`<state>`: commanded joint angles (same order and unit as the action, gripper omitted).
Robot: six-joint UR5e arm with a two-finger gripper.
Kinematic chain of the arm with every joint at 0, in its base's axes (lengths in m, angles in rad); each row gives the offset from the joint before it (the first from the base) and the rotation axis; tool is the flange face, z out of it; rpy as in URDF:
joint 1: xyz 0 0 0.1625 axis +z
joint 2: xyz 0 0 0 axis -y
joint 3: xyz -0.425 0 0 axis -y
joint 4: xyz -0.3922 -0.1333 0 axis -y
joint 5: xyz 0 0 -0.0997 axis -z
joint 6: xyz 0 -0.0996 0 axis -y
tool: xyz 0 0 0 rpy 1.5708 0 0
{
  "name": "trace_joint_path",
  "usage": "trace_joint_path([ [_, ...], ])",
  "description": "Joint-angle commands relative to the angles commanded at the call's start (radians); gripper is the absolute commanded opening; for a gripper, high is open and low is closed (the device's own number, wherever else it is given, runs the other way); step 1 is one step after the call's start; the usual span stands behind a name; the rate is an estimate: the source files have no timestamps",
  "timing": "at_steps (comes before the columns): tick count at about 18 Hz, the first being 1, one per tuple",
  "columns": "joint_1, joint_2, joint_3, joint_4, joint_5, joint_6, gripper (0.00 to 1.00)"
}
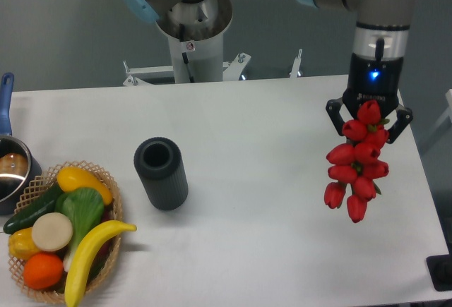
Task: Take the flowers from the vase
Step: 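Carry the tulips away from the vase and hold them aloft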
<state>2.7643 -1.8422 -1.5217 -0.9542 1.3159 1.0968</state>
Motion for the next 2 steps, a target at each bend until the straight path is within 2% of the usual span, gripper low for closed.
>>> trace_joint_path([
  [2, -0.041, -0.021, -0.011, 0.0, 0.115, 0.002, 0.0],
])
